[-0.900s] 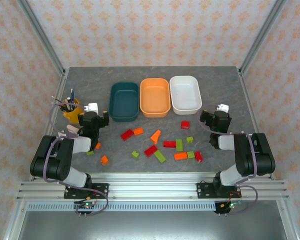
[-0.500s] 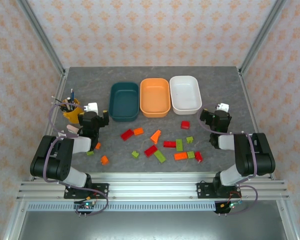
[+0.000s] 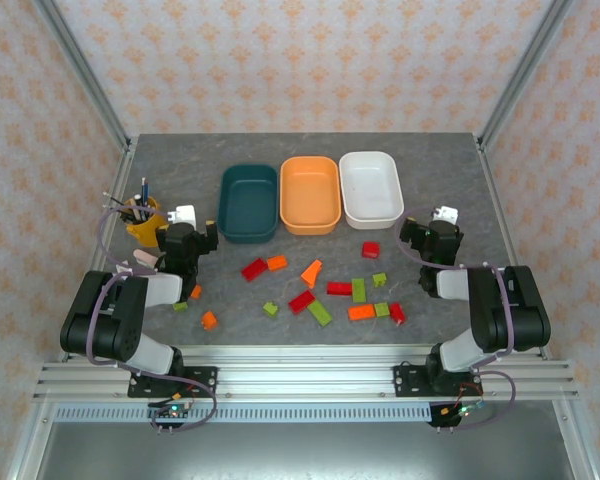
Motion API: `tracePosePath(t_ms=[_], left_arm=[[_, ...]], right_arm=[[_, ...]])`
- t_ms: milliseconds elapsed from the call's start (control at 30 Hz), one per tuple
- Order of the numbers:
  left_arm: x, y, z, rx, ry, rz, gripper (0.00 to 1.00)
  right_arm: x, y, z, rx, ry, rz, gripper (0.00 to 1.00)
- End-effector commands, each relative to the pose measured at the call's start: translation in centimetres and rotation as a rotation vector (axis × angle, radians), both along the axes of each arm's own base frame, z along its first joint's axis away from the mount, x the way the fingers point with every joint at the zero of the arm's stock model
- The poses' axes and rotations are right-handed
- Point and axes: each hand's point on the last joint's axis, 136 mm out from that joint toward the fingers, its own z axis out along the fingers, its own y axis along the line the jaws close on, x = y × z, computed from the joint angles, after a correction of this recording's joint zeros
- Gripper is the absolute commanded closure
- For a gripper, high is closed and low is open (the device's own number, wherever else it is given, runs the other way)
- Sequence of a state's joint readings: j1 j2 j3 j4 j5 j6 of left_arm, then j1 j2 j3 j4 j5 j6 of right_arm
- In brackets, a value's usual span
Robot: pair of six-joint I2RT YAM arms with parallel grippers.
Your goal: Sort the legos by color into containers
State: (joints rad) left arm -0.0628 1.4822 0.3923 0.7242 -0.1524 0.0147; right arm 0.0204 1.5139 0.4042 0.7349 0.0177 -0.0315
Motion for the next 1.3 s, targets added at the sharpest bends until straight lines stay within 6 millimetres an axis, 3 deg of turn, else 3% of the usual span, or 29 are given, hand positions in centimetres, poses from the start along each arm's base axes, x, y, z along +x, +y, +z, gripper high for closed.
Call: tracePosePath(t_ms=[0,200,300,367,500,600,667,733,800,833,900,933,1000,1100,1267], left_arm=[[1.0,0.3,1.2,-0.019,-0.051,0.014,0.0],[1.1,0.2,1.3,-0.018,-0.054,0.012,0.0],[1.6,-0.6,3.1,0.013,-0.003,-0.011,0.0],[1.3,-0.9,5.3,0.061,0.021,0.022,0.0],[0.1,-2.0,10.6,0.022,-0.087,0.07,0.0],[-1.1,-3.6,15.2,0.013,-0.171,0.071,0.0],[-2.0,-5.4,18.8,0.007,-0.235,0.035,0.0],[-2.8,-6.6,21.9,-0.011,-0.288,0.006,0.0],[-3.6,-6.9,23.9,-0.128,-0.321,0.01,0.0],[-4.7,-5.8,24.0,-0.234,-0.284,0.095,0.0],[-7.4,-4.1,23.0,-0.353,-0.157,0.236,0.0],[-7.6,-4.3,22.4,-0.391,-0.125,0.23,0.0],[-6.9,-6.6,22.1,-0.487,-0.062,0.082,0.0],[-7.0,-9.5,21.3,-0.523,0.064,-0.031,0.0],[-9.8,-16.4,17.4,-0.467,0.331,-0.308,0.0]], right_arm=[[0.8,-0.1,1.2,-0.006,-0.043,0.006,0.01],[0.8,-0.1,1.3,-0.005,-0.045,0.006,0.01],[0.8,-0.3,2.5,-0.012,-0.042,-0.013,0.01],[0.5,-0.8,4.7,-0.043,-0.032,-0.067,0.01],[-0.6,-1.3,11.5,-0.1,-0.141,-0.136,0.01],[-2.6,-1.2,20.0,-0.085,-0.251,-0.173,0.01],[-4.5,-1.3,25.1,0.005,-0.306,-0.205,0.01],[-6.7,-2.3,27.2,0.19,-0.295,-0.33,0.0],[-9.7,-3.1,25.4,0.328,-0.152,-0.471,0.0],[-10.5,-3.3,24.4,0.362,-0.11,-0.511,0.0],[-9.9,-0.5,23.9,0.363,-0.01,-0.307,0.01],[-10.3,0.3,23.7,0.373,0.04,-0.268,0.01],[-11.8,0.9,23.1,0.381,0.145,-0.266,0.0],[-14.3,3.0,20.4,0.393,0.374,-0.212,0.09],[-21.2,6.3,12.1,0.365,0.812,-0.151,0.22]])
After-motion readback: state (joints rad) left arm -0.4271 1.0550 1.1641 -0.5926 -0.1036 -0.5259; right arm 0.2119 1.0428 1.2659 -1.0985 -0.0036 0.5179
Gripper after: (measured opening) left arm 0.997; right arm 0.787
